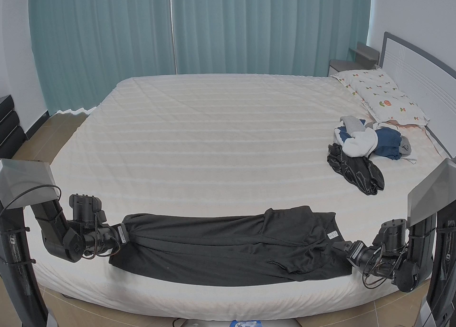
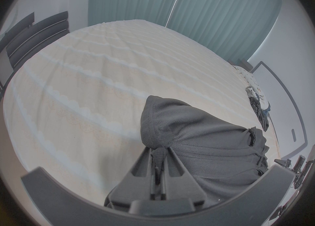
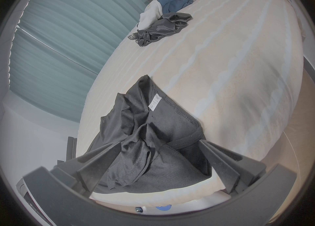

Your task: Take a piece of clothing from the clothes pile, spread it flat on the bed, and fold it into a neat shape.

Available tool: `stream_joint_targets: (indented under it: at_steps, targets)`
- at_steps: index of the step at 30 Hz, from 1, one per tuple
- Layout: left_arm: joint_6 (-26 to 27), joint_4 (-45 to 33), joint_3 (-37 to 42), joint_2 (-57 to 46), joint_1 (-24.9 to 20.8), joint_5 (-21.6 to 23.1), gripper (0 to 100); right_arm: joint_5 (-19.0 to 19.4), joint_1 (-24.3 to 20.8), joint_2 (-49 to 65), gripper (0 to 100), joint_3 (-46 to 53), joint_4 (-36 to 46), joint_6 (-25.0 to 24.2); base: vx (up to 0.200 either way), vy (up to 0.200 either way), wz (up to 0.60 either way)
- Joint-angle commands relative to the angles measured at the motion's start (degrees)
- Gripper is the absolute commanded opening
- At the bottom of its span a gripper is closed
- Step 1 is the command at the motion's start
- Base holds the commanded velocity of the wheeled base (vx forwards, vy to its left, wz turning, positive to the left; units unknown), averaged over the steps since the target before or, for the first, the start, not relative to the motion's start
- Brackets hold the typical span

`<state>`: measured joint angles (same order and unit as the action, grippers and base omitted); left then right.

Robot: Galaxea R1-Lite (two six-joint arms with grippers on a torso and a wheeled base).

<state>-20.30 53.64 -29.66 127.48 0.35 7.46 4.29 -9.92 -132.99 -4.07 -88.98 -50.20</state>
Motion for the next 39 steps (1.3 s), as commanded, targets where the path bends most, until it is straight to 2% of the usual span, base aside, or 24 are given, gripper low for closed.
stream_joint_targets:
  at_steps: [1,8,13,21,26,29,35,39]
  targets:
    - [0.08,0.5,1.45,-0.83,1.32,0.1,0,0.02,0.08,0.1,100,0.03,-0.93,0.02,0.0,0.0,0.0]
    - [-0.62,0.59,1.36,-0.83,1.32,0.1,0,0.02,0.17,0.54,100,0.12,-0.93,0.02,0.0,0.0,0.0]
    - [-1.24,0.5,1.01,-0.74,1.32,0.01,0,0.02,0.17,0.71,100,0.2,-0.93,0.02,-0.12,0.0,0.0]
    - [-7.12,-0.11,-2.42,-2.06,0.7,-0.78,0,-0.07,0.17,0.8,100,0.12,-0.93,0.02,0.0,0.0,0.0]
    - [-8.36,-1.7,-2.86,-3.55,-1.5,-0.87,0,-0.07,0.17,0.89,100,0.12,-0.93,0.02,0.0,0.0,0.0]
    - [-9.23,-4.51,-4.18,-4.96,-3.69,-1.4,0,-0.07,0.17,0.8,100,0.12,-0.93,0.02,0.0,-0.2,0.0]
    - [-10.73,-10.48,-7.52,-6.89,-8.0,-6.41,0,-0.07,0.17,0.89,100,0.12,-0.93,0.02,0.0,-0.2,0.0]
    - [-11.61,-12.95,-9.01,-8.47,-10.55,-7.55,0,-0.07,0.26,0.89,100,0.12,-0.93,0.02,0.0,-0.2,0.0]
